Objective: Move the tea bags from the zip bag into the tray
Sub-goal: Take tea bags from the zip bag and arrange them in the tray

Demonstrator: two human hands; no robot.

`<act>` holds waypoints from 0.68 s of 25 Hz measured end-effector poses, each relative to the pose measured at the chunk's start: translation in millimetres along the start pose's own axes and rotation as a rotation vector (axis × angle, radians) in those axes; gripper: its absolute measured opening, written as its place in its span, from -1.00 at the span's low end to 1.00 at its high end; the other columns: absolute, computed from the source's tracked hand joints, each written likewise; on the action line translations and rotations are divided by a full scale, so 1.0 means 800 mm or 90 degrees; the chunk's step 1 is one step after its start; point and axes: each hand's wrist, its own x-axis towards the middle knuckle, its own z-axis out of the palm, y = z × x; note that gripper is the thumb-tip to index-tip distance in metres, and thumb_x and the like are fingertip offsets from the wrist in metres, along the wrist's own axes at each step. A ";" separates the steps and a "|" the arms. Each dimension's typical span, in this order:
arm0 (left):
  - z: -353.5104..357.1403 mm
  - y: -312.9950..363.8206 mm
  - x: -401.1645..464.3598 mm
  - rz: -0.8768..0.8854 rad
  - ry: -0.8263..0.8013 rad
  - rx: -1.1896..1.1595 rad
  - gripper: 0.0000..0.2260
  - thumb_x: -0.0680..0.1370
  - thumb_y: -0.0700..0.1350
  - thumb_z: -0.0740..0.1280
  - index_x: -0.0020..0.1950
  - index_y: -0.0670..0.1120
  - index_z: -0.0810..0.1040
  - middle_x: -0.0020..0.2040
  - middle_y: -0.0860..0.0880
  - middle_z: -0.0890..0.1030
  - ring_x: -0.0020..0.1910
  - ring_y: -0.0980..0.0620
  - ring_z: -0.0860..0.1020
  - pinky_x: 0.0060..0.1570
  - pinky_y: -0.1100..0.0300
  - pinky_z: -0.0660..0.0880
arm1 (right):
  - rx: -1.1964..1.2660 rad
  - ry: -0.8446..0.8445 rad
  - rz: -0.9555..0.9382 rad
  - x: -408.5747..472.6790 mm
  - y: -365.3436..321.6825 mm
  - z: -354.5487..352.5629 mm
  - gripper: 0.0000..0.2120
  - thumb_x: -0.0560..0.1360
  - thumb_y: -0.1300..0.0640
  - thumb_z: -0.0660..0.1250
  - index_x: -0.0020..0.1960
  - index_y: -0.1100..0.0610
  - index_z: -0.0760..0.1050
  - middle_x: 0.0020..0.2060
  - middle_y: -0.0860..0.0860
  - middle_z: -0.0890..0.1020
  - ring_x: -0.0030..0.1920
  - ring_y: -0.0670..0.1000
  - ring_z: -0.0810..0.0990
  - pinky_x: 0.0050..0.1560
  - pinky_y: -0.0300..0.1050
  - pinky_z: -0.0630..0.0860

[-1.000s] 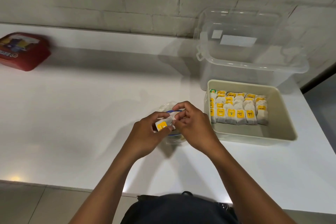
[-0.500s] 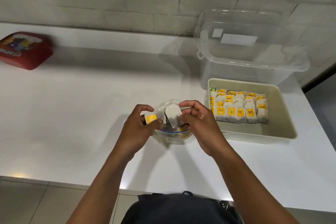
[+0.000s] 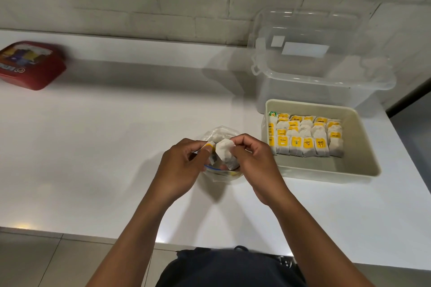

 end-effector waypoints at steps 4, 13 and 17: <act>0.006 0.014 0.004 0.040 -0.004 0.024 -0.84 0.61 -0.03 0.33 -0.05 0.15 0.69 -0.11 0.05 0.62 -0.21 0.10 0.67 -0.07 0.13 0.56 | -0.074 -0.035 -0.057 -0.004 -0.005 -0.012 -0.94 0.54 0.19 0.39 -0.11 0.15 0.60 -0.27 0.05 0.65 -0.26 -0.07 0.58 -0.17 -0.11 0.55; 0.071 0.087 0.040 0.126 -0.041 0.101 -0.93 0.55 -0.05 0.42 -0.07 0.08 0.70 -0.17 0.19 0.68 -0.21 0.25 0.61 -0.21 0.43 0.44 | -0.275 0.062 -0.171 0.012 -0.042 -0.131 -0.91 0.51 0.16 0.40 -0.16 0.02 0.58 -0.31 -0.05 0.64 -0.27 -0.02 0.60 -0.16 -0.04 0.58; 0.124 0.106 0.076 0.221 -0.084 0.277 -0.92 0.53 -0.02 0.42 -0.06 0.11 0.71 -0.15 0.14 0.64 -0.18 0.17 0.57 -0.09 0.29 0.46 | -0.368 0.154 -0.178 0.028 -0.036 -0.198 -0.92 0.47 0.10 0.45 -0.17 -0.02 0.58 -0.22 -0.13 0.64 -0.21 -0.09 0.63 -0.08 -0.04 0.59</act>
